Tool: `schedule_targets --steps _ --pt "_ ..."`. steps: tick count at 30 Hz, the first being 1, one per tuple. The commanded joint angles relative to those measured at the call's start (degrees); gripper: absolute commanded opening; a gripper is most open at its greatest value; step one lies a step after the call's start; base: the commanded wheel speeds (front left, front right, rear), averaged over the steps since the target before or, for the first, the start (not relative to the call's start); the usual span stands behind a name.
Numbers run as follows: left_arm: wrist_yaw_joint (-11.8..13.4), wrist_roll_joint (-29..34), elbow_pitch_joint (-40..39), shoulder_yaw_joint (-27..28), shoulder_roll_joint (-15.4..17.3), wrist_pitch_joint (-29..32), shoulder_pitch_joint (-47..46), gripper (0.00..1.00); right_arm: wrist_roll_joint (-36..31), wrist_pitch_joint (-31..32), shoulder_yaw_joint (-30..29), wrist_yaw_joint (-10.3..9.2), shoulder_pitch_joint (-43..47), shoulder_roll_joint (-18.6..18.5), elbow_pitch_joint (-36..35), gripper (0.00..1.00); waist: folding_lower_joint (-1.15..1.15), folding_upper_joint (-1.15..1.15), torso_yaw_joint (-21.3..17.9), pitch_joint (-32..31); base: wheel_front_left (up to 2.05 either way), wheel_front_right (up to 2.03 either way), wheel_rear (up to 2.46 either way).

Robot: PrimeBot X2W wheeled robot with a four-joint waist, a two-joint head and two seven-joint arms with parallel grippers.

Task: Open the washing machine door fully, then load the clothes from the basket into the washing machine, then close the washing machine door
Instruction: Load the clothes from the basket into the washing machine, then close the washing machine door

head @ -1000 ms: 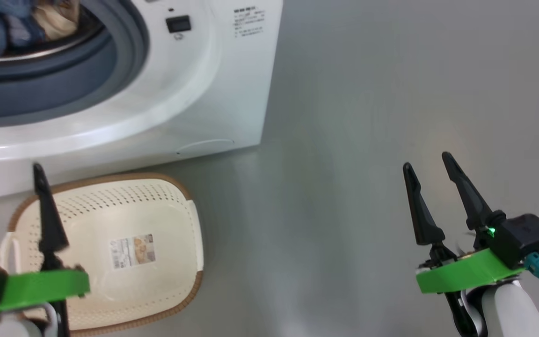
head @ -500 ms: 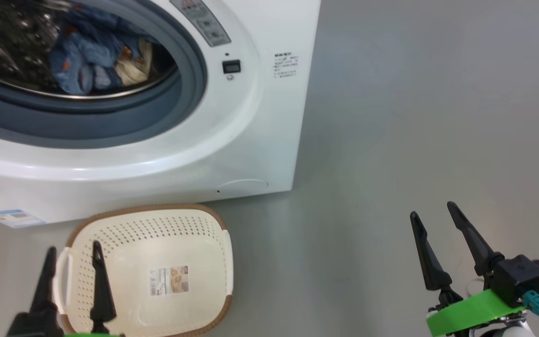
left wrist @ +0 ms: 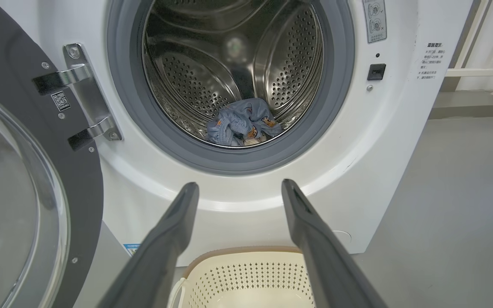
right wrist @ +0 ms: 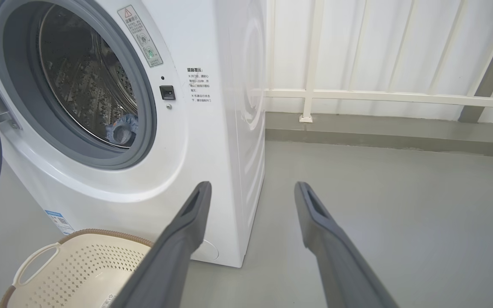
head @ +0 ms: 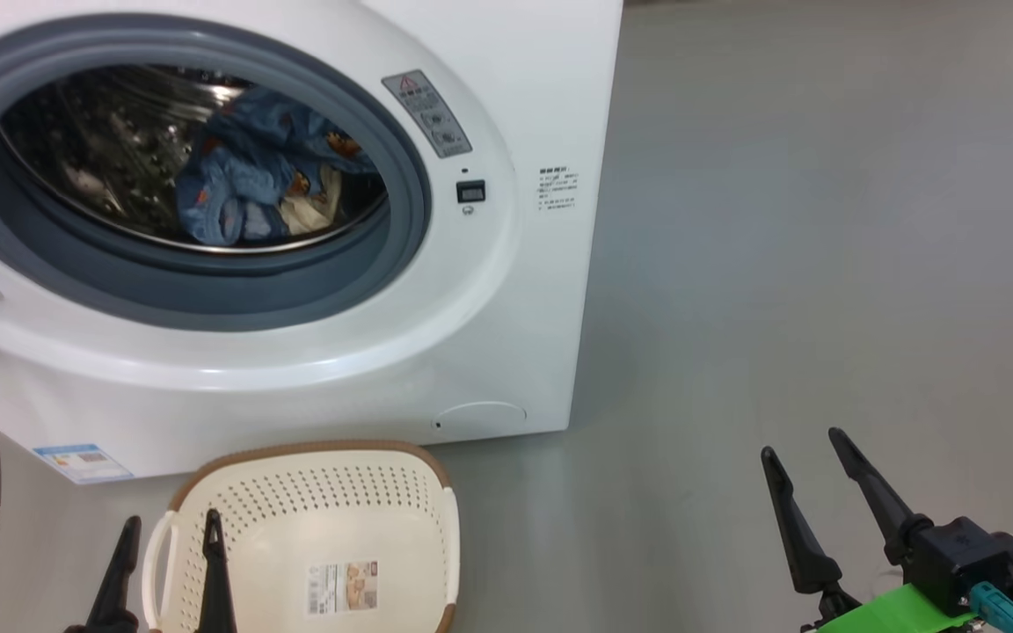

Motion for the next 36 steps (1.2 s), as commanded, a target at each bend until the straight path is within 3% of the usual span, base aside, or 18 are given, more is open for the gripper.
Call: schedule_targets --steps 1,12,36 --pt "-0.2 0.3 -0.8 2.1 1.2 -0.7 -0.9 1.0 -0.6 0.1 1.7 0.09 -0.1 -0.2 -1.6 1.0 0.0 0.0 -0.2 -1.7 0.0 0.0 0.0" --pt "-0.1 -0.4 -0.4 1.8 1.6 -0.2 0.4 1.0 -0.9 1.4 1.8 0.09 2.3 -0.2 -2.3 1.0 0.0 0.0 0.1 -5.3 0.0 0.0 0.0" --pt "0.1 -0.7 -0.6 1.3 2.1 0.0 0.3 1.0 -0.8 1.4 1.7 0.09 2.4 -0.1 -2.8 1.0 0.0 0.0 0.3 -5.3 0.0 0.0 0.0"
